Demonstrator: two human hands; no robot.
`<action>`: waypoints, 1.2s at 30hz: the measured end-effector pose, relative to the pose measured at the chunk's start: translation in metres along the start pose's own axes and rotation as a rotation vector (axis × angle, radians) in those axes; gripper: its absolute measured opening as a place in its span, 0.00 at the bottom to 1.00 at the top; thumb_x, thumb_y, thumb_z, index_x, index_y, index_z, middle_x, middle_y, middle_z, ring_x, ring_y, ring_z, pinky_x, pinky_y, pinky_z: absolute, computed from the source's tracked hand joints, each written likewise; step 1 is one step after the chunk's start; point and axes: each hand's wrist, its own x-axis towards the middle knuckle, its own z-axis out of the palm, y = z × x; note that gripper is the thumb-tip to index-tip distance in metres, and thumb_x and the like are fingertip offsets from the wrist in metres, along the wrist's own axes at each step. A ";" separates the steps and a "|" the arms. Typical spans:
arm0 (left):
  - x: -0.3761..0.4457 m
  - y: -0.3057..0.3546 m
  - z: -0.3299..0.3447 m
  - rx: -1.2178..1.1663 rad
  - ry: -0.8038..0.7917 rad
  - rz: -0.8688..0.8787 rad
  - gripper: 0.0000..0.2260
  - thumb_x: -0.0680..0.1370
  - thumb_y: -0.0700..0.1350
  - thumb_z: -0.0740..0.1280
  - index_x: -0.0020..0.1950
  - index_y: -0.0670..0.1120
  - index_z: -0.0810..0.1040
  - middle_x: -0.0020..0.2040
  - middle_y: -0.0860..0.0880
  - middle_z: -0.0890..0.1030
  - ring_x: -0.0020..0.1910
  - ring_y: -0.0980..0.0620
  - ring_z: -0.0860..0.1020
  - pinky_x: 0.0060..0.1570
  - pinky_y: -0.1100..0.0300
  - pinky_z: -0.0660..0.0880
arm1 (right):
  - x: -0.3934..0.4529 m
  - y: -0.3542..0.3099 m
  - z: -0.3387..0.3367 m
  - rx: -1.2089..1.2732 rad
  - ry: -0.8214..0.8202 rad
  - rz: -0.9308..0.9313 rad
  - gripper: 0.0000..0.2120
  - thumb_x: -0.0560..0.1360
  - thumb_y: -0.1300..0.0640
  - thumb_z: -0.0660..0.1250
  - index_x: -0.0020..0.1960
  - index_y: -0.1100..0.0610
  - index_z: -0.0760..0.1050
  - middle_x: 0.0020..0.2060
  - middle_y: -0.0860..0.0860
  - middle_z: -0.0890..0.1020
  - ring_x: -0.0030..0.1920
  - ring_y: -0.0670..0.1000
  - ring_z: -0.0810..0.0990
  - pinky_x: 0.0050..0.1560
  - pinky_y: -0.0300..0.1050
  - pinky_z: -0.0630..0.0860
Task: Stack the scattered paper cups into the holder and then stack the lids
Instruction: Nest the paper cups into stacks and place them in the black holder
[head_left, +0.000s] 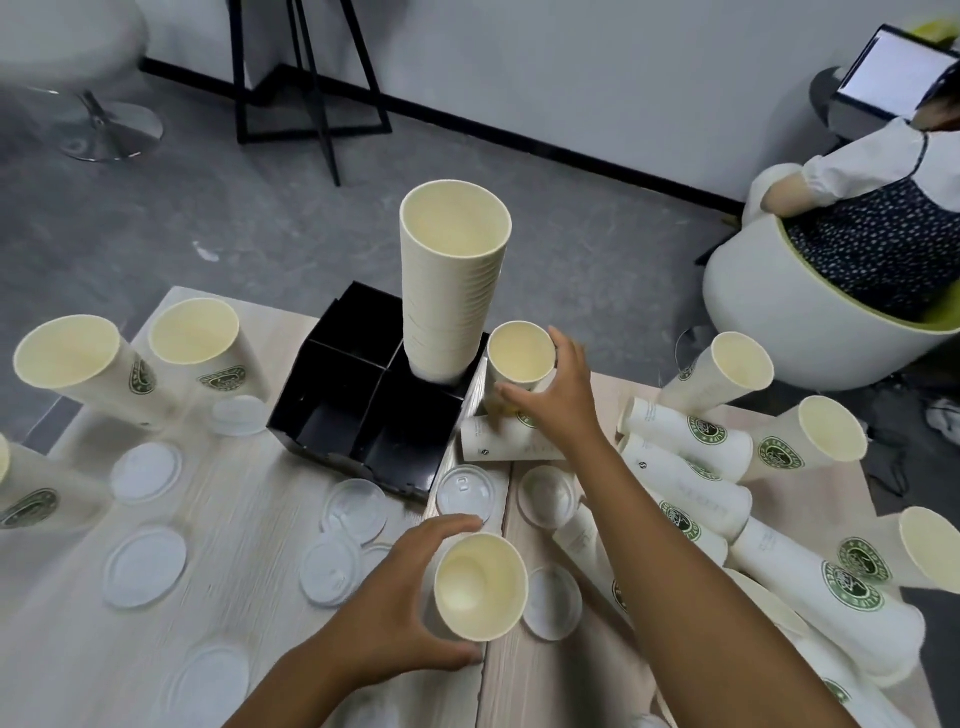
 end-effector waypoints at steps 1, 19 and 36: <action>0.000 -0.001 0.002 -0.006 0.004 -0.008 0.46 0.62 0.54 0.85 0.75 0.65 0.65 0.75 0.68 0.67 0.75 0.65 0.66 0.73 0.62 0.66 | 0.001 0.000 0.001 0.008 0.014 -0.013 0.44 0.65 0.50 0.84 0.75 0.53 0.67 0.67 0.49 0.70 0.70 0.54 0.69 0.73 0.56 0.68; -0.010 -0.001 0.001 -0.029 0.143 0.008 0.41 0.64 0.51 0.85 0.71 0.63 0.69 0.65 0.64 0.77 0.64 0.60 0.77 0.60 0.60 0.77 | -0.191 -0.107 -0.100 0.356 -0.060 -0.164 0.39 0.61 0.52 0.83 0.69 0.44 0.70 0.64 0.41 0.78 0.66 0.49 0.78 0.63 0.39 0.75; -0.021 -0.003 -0.007 -0.012 0.103 0.040 0.44 0.65 0.46 0.85 0.74 0.63 0.66 0.71 0.66 0.72 0.70 0.61 0.72 0.64 0.58 0.75 | -0.235 -0.030 -0.012 0.081 -0.223 0.006 0.48 0.62 0.45 0.84 0.75 0.39 0.62 0.71 0.39 0.66 0.72 0.44 0.68 0.65 0.43 0.73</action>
